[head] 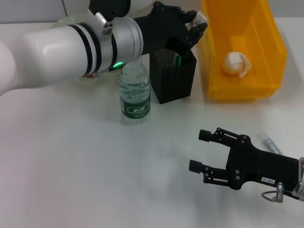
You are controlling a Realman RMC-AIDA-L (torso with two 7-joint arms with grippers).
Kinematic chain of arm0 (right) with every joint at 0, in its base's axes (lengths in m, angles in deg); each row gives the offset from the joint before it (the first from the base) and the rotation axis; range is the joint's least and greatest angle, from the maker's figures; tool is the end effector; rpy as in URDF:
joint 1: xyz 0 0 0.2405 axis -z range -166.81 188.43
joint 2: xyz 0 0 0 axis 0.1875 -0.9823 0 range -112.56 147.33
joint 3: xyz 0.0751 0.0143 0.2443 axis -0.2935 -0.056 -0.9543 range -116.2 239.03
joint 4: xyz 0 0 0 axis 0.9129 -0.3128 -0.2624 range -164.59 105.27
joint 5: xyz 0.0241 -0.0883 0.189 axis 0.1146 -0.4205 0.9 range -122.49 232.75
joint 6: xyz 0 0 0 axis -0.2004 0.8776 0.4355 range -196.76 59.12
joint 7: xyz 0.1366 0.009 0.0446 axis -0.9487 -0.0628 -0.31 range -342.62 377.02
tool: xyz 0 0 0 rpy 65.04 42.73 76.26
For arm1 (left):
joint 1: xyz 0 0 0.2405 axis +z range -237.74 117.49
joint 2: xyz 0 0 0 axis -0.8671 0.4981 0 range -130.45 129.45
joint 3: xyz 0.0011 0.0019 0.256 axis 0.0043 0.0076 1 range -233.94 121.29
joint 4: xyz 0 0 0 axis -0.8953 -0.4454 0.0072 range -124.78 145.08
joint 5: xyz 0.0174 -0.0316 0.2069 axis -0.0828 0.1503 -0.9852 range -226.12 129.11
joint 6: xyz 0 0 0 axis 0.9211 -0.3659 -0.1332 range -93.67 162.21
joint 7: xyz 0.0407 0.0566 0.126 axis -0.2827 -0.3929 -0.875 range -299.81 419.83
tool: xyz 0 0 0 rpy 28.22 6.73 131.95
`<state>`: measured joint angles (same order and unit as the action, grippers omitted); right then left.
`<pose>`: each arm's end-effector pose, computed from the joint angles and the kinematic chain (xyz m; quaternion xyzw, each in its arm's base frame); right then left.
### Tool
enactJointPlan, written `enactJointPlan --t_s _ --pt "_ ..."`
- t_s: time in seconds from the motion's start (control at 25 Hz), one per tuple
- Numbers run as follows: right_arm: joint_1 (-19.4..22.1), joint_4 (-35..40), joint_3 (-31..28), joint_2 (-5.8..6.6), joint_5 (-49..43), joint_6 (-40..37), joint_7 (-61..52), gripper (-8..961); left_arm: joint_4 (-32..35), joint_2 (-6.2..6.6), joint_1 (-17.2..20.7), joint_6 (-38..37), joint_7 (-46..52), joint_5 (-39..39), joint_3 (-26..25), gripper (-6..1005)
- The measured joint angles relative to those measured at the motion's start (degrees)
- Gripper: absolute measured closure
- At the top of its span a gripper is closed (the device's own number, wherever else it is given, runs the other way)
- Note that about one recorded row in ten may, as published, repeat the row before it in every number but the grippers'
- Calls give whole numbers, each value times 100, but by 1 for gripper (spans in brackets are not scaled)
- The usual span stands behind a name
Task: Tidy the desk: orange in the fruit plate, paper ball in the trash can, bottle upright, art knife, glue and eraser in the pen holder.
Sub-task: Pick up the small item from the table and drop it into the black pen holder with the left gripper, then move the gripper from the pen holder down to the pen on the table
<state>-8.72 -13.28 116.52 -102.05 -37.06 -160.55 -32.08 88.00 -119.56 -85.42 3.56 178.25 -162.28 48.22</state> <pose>0.2908 0.2363 -0.0594 -0.9125 0.1758 0.3457 0.1304 -0.0917 0.3673 -0.0593 -0.9342 -0.0729 -0.1654 0.3076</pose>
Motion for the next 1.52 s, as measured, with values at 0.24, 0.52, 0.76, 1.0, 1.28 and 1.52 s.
enactJointPlan --t_s 0.24,0.52,0.76,1.0,1.28,1.52 --pt "-5 -4 0 0 3 6 1 135 -92 0 -23 2 3 -32 -65 712" --pt "-6 -4 0 0 14 7 -2 135 -148 12 -30 -30 -10 -65 -84 709" --pt "-8 -4 0 0 17 7 -5 135 -148 15 -14 -47 -4 -92 -84 706" --pt "-7 -3 0 0 17 6 -7 136 -153 14 8 -22 34 -93 -105 678" --pt "-7 -3 0 0 18 5 -8 136 -47 28 68 -15 5 -92 -135 507" --pt "3 -3 -4 1 19 -6 -8 136 656 35 479 -112 4 -34 -137 403"
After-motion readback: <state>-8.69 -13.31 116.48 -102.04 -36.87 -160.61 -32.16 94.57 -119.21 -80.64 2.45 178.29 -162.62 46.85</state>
